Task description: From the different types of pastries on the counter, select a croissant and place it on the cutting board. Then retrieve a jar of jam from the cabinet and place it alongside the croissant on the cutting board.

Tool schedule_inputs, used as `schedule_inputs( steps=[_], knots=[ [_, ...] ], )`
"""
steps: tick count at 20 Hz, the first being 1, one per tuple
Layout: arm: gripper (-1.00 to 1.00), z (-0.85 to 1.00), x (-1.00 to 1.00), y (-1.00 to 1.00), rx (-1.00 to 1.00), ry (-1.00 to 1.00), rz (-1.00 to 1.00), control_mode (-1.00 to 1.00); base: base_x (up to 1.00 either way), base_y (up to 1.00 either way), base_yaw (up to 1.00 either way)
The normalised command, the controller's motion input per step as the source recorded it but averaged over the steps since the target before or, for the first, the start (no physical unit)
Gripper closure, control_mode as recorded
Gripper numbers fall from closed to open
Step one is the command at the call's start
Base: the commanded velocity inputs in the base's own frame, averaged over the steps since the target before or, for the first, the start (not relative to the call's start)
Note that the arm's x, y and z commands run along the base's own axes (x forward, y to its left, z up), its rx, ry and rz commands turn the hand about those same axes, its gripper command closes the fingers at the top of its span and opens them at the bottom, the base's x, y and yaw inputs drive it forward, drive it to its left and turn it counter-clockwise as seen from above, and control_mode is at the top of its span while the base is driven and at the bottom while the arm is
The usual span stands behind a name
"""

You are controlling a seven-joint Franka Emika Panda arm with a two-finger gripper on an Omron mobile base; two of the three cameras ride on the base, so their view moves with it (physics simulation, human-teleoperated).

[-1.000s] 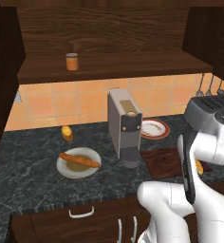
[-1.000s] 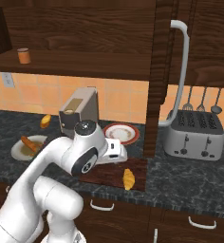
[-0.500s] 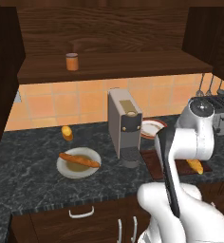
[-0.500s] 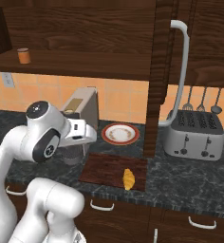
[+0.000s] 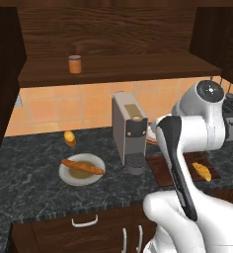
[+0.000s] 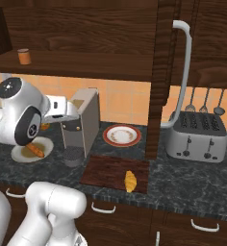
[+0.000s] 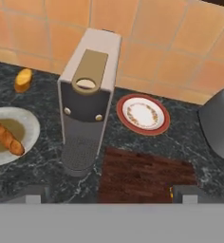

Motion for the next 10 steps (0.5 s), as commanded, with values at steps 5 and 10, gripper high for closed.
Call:
schedule_inputs(
  steps=[5, 10],
  knots=[
    [-1.00, 0.45, 0.00, 0.56, 0.16, -0.24, 0.11, -1.00, 0.00, 0.00, 0.00],
    [-1.00, 0.22, 0.00, 0.67, 0.09, -0.28, 0.08, -1.00, 0.00, 0.00, 0.00]
  ],
)
